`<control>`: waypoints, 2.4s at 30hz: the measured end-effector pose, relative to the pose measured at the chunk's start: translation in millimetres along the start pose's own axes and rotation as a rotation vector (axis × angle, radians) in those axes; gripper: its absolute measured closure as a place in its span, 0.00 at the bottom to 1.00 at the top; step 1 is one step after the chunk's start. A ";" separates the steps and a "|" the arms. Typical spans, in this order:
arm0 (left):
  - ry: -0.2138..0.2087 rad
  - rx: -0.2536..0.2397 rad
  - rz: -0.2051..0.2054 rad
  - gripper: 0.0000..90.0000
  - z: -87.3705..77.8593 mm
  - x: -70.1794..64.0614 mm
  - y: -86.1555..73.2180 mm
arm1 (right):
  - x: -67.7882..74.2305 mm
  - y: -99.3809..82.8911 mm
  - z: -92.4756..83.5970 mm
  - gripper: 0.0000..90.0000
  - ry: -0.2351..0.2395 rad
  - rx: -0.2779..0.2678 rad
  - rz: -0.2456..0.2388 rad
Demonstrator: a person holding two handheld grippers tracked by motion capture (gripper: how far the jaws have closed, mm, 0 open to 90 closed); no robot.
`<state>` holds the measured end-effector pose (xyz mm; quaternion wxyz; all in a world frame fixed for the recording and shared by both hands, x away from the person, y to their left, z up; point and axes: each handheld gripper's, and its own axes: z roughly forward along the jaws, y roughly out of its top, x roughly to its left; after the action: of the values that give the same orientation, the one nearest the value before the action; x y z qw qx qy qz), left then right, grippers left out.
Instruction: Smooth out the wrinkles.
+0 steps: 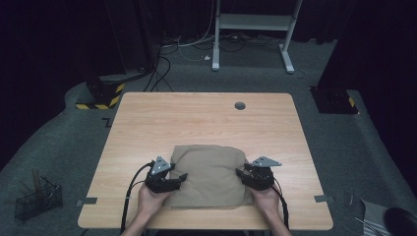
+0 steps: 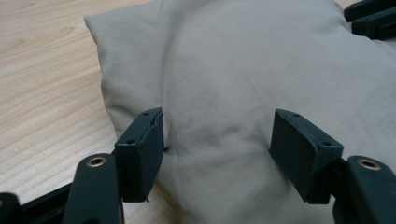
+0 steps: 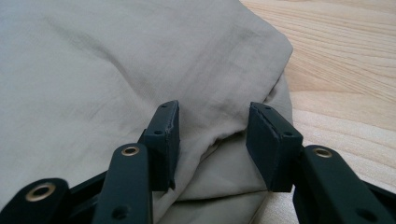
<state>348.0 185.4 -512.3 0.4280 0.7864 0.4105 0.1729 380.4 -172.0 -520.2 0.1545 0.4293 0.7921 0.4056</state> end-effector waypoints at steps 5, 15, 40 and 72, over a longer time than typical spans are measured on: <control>0.003 0.007 -0.007 0.38 1.2 -0.2 -1.8 | 0.6 0.2 -1.5 0.60 -0.002 0.001 -0.005; 0.009 0.026 -0.010 0.38 12.5 2.4 2.3 | 0.9 0.8 -1.7 0.60 -0.012 0.001 -0.008; 0.017 0.039 -0.062 0.40 33.6 13.7 21.3 | -16.6 17.1 12.0 0.60 -0.050 0.022 0.034; 0.070 0.082 -0.117 0.41 72.9 39.5 58.7 | -44.8 53.3 44.8 0.60 -0.103 0.068 0.087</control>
<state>446.5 160.6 -509.4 0.3903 0.7714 0.4771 0.1581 462.7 -169.1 -511.5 0.1625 0.4886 0.7769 0.3624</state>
